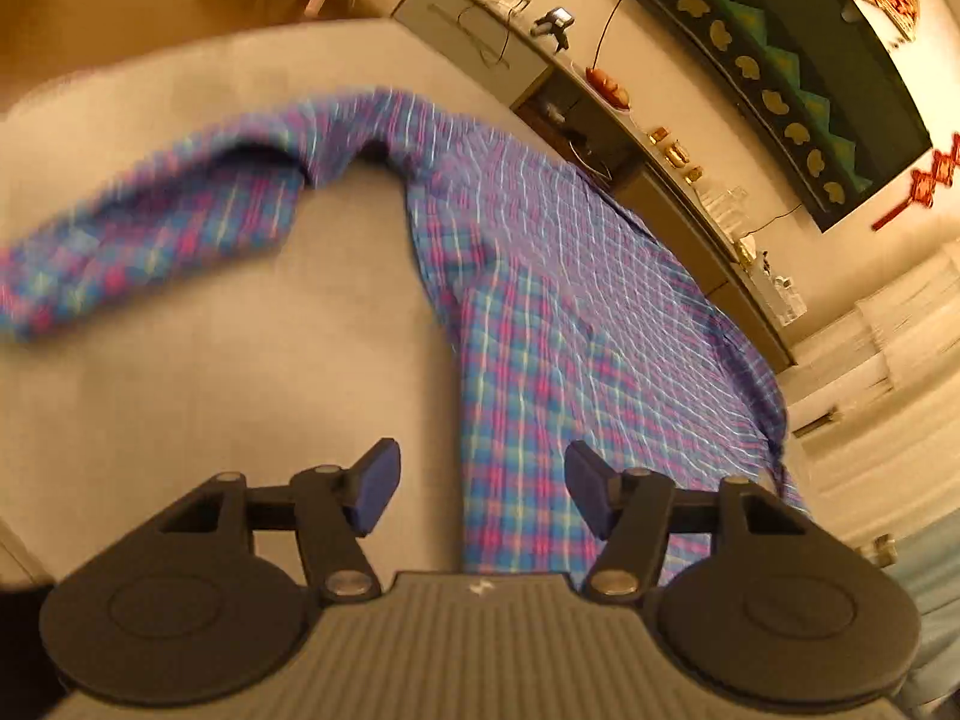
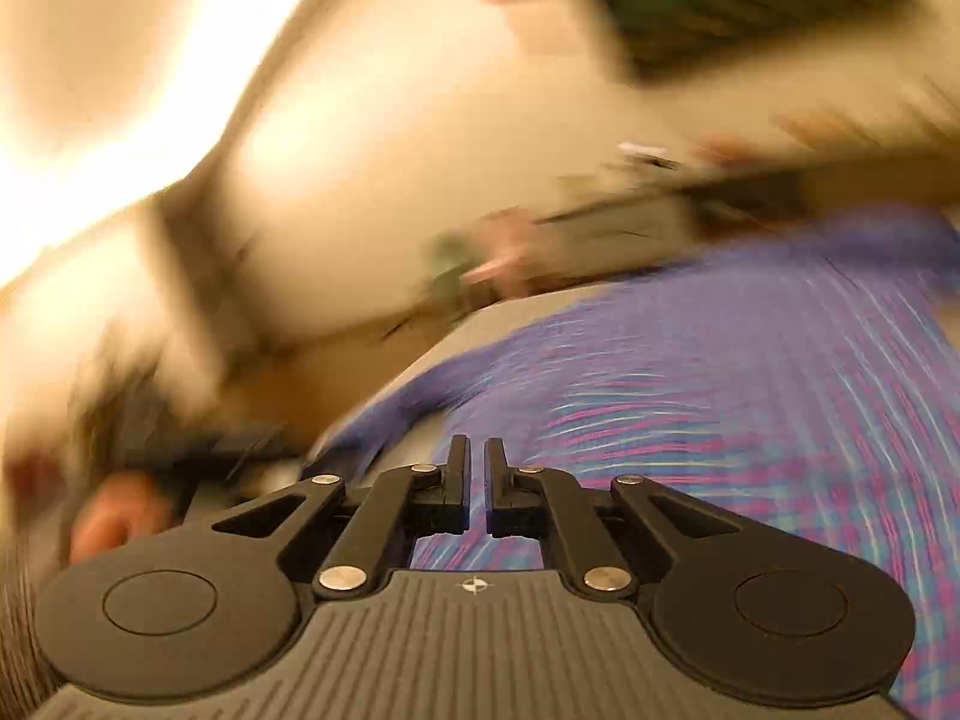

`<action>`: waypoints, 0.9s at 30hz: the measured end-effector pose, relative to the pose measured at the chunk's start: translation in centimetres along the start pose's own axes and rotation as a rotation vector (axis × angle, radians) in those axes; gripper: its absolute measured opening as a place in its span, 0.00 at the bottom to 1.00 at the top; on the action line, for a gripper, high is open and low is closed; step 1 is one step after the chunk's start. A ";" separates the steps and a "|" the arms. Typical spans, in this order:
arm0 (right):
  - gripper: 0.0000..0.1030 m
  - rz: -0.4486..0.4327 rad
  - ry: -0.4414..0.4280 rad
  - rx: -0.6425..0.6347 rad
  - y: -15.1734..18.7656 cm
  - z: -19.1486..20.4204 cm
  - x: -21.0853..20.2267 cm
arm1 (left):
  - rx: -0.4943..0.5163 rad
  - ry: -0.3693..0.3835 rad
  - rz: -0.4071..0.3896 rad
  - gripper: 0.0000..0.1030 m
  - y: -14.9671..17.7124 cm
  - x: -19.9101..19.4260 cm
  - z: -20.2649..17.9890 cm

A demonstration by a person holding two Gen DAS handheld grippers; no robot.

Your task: Fold clothes

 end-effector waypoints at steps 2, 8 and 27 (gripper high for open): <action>0.78 0.032 -0.008 -0.353 3.0 4.6 0.5 | 0.019 -0.005 -0.040 0.60 -0.8 -0.6 -0.3; 0.72 0.066 0.121 -1.160 12.0 9.8 5.1 | 0.059 -0.017 -0.039 0.62 -0.2 -0.8 -0.8; 0.00 -0.014 -0.006 0.769 1.9 -12.5 2.9 | -0.204 0.179 0.011 0.82 7.1 5.0 -3.7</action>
Point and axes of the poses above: each gripper's, at about its wrist camera, not at the fingertips, and x roughly the way its jaws point, z to its left, y to its underside, the point moved 10 cm from there along x, roughly the way its jaws point, and after that the axes turned 9 degrees about y, right-handed, at the moved point
